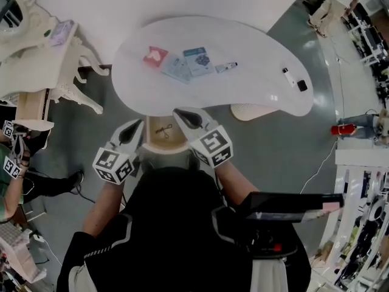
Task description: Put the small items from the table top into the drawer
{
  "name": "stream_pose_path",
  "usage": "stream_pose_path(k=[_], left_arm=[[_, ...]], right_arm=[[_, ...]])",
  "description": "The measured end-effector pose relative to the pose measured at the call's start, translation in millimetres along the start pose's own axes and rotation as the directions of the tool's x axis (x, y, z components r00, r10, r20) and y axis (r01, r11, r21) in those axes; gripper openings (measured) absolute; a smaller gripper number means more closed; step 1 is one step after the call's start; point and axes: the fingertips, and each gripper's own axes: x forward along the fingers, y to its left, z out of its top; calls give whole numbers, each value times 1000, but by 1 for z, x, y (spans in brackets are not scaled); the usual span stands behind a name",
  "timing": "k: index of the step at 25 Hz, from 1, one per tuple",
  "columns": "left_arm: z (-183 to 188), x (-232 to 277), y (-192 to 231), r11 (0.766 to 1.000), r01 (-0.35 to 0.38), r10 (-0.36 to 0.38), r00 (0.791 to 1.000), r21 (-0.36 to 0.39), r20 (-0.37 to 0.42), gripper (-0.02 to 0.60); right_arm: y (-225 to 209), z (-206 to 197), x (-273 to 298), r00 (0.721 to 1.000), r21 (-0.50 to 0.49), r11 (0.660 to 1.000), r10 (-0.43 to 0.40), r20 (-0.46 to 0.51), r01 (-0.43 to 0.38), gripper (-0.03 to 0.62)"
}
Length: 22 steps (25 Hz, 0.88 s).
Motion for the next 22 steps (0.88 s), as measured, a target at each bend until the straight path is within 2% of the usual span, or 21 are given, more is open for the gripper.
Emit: stream_pose_path(k=[5,11,22], left_arm=[[28,-6,-14,996,-53,48,997,73,67,0],[55,-6,-34,998,5,-12,992,58,124,0],[67,-11,-27,997,-25,16,992,68,127,0]], right_arm=[[-8,25,-28,993,11,997,-82,81,81,3],[-11,42,-52,974,7,985,-173,148,174,2],[-15,52,-57,964,22,979,-201,176,200,0]])
